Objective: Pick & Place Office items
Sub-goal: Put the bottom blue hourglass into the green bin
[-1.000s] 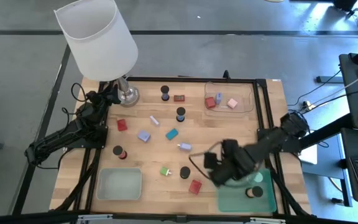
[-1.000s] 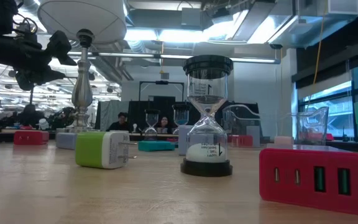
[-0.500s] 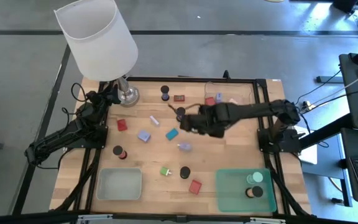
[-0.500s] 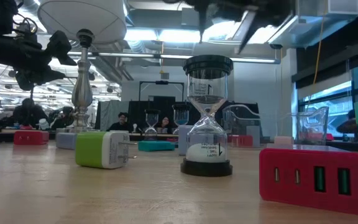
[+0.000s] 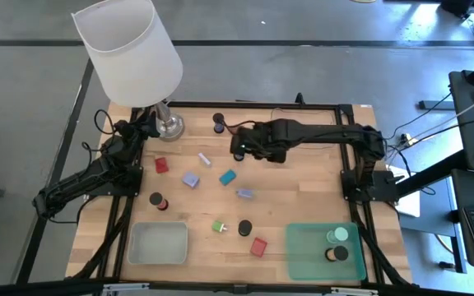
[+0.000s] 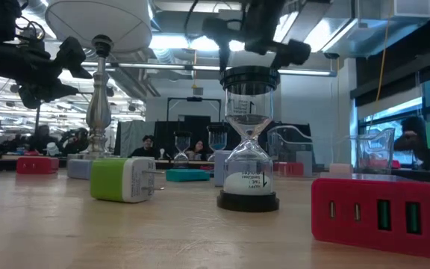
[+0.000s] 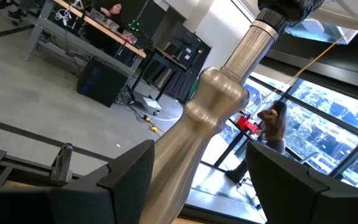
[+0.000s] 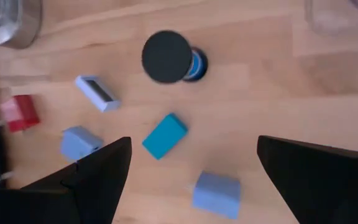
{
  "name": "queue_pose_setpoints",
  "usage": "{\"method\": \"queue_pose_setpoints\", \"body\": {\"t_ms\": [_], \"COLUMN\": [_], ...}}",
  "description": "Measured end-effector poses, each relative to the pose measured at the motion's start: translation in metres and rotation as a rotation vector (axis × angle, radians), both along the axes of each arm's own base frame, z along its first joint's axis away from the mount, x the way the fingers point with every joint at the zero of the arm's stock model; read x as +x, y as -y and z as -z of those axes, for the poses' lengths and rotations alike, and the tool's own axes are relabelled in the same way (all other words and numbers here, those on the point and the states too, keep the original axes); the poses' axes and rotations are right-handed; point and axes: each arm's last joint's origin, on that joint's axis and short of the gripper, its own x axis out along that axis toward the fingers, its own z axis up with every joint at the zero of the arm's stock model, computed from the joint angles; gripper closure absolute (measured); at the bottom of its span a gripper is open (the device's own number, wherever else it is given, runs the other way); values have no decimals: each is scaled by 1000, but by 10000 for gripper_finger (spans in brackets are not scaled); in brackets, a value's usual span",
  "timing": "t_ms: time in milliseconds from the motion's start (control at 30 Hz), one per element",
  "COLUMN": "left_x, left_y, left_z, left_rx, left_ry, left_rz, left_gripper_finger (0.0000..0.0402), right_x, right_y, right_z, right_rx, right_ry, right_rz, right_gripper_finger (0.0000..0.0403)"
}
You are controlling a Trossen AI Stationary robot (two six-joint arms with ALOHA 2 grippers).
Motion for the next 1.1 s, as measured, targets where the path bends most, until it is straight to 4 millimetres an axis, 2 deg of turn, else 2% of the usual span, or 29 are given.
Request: {"method": "queue_pose_setpoints", "body": {"t_ms": [167,600,1100], "left_x": [0,1,1], "left_y": [0,0,0], "left_z": [0,1,2], "left_rx": [-1,-9,-14], "left_ry": [-2,-15,-22], "left_rz": [0,0,1], "left_gripper_finger": [151,151,151], "right_x": [11,25,44], "right_y": [11,39,45], "right_z": [9,42,77], "right_rx": [-45,-100,-156], "right_ry": [4,-91,-137], "right_rz": [-105,-235,-361], "right_gripper_finger": [53,53,53]}}
